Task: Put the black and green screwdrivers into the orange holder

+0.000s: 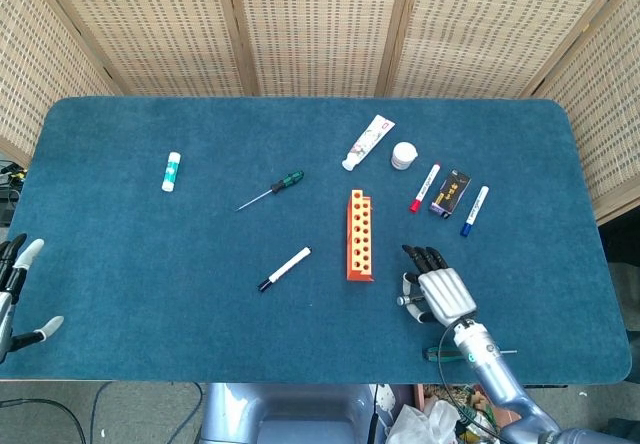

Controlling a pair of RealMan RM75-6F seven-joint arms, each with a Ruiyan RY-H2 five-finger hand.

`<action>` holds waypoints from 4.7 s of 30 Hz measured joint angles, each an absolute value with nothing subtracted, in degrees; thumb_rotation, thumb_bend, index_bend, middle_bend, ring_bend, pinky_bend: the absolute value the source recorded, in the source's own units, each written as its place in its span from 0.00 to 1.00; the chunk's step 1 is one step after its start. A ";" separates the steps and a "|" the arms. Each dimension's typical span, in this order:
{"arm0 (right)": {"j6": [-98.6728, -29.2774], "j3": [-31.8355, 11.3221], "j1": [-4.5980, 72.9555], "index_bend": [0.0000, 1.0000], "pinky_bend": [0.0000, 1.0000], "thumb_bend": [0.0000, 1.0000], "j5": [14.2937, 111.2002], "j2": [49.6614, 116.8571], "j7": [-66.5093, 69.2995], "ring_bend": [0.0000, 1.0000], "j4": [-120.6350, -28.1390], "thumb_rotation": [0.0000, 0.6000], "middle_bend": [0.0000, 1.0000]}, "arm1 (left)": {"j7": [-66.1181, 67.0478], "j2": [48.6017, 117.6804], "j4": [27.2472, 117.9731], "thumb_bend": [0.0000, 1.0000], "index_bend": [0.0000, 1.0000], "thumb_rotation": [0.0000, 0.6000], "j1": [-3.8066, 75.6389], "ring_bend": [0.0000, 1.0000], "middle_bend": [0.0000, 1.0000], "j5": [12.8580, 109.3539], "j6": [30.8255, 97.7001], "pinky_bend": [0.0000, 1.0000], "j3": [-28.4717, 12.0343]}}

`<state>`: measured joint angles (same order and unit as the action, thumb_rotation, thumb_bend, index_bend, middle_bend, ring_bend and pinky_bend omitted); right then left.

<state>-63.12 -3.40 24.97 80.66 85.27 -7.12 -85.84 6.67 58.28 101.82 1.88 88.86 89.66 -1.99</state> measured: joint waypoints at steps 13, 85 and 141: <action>-69.36 -6.24 24.56 0.62 0.00 0.43 88.17 71.98 26.07 0.00 -99.66 1.00 0.07 | 6.58 58.07 102.03 0.00 0.00 1.00 2.73 0.00 0.00 86.65 87.49 0.00 -2.41; -52.56 -18.68 38.28 0.64 0.00 0.43 68.71 80.23 41.44 0.00 -97.46 1.00 0.09 | 9.61 58.09 103.38 0.00 0.00 1.00 5.44 0.00 0.00 79.91 82.74 0.00 -3.66; -58.64 -9.95 36.52 0.64 0.00 0.43 84.53 89.76 52.94 0.00 -77.61 1.00 0.09 | 9.48 57.80 103.80 0.00 0.00 1.00 6.02 0.00 0.00 79.31 81.71 0.00 -3.20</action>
<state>-58.64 -9.95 36.52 84.53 89.76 52.94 -77.61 9.48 57.80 103.80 6.02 79.31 81.71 -3.20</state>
